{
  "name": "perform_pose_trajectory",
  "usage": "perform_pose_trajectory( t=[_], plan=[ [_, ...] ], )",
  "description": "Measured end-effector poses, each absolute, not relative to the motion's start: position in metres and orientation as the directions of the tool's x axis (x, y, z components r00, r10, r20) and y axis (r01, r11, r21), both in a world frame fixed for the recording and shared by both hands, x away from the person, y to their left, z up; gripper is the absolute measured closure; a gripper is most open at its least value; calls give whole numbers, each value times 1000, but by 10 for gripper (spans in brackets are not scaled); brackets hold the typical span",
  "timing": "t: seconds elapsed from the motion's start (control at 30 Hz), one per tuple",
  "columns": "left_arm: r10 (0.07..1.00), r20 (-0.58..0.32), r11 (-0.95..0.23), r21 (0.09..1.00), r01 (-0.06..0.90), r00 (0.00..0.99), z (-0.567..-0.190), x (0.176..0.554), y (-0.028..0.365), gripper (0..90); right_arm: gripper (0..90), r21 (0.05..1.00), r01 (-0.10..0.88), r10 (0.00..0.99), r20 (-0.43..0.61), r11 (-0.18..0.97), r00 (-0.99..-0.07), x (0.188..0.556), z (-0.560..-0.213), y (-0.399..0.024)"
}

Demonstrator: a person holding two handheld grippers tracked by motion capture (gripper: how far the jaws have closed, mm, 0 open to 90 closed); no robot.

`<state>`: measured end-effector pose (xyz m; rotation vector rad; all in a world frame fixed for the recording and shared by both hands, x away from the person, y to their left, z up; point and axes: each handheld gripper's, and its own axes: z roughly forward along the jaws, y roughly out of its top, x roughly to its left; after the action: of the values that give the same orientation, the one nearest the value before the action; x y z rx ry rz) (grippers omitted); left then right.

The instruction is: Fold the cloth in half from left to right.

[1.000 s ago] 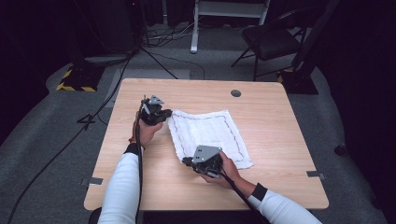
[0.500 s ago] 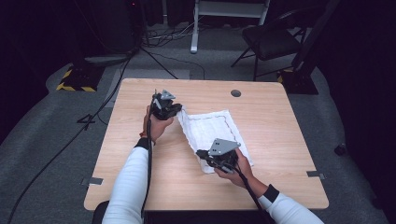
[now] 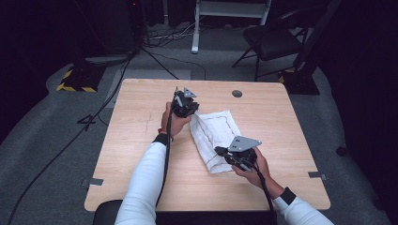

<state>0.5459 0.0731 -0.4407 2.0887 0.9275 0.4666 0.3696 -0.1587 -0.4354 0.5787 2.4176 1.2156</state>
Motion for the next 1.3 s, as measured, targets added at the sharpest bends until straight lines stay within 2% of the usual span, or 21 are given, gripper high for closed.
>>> perform_pose_trajectory(
  t=[0.9, 0.93, 0.97, 1.03, 1.13, 1.3],
  plan=[
    [670, 58, -518, 750, 410, 740, -452, 567, -42, 831, 874, 782, 328, 638, -113, 530, -761, 367, -448, -244],
    [689, 51, -503, 752, 426, 723, -455, 568, -46, 806, 872, 778, 338, 645, -110, 529, -756, 367, -450, -246],
    [713, 47, -485, 753, 445, 699, -457, 568, -49, 729, 861, 773, 345, 648, -110, 533, -754, 367, -451, -248],
    [709, 24, -470, 761, 446, 705, -458, 565, -52, 693, 849, 759, 362, 659, -117, 542, -743, 367, -456, -251],
    [702, 37, -474, 770, 428, 711, -456, 560, -49, 543, 764, 738, 378, 676, -141, 559, -724, 368, -463, -254],
    [697, 16, -470, 766, 439, 717, -451, 542, -35, 379, 661, 726, 390, 691, -160, 567, -705, 370, -466, -258]
  ],
)
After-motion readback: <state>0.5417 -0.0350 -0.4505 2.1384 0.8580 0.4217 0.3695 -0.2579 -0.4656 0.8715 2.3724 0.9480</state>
